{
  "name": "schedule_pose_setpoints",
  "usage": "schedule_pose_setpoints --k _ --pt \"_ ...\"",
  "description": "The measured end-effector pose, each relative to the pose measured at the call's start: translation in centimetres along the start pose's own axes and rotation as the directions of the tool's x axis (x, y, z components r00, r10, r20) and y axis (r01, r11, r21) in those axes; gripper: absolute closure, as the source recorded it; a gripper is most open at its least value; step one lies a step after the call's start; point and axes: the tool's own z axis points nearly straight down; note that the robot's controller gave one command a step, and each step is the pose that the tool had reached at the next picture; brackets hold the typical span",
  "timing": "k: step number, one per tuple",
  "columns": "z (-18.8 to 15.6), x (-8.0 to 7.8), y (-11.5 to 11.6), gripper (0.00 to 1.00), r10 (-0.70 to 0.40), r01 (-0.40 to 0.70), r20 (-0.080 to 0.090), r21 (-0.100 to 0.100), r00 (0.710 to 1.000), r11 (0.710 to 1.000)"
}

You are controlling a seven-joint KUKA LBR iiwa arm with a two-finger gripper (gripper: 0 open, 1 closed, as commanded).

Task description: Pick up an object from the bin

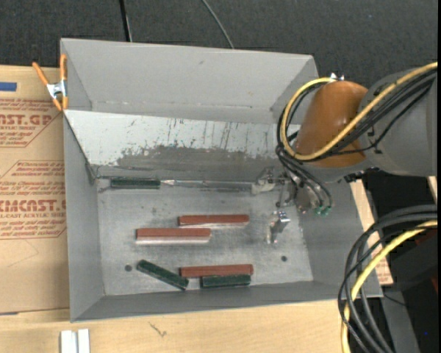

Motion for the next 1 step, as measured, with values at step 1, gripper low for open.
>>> schedule_pose_setpoints --k 1 --pt "3.46 1.26 0.73 1.00 0.069 -0.069 0.010 -0.001 0.998 0.998"
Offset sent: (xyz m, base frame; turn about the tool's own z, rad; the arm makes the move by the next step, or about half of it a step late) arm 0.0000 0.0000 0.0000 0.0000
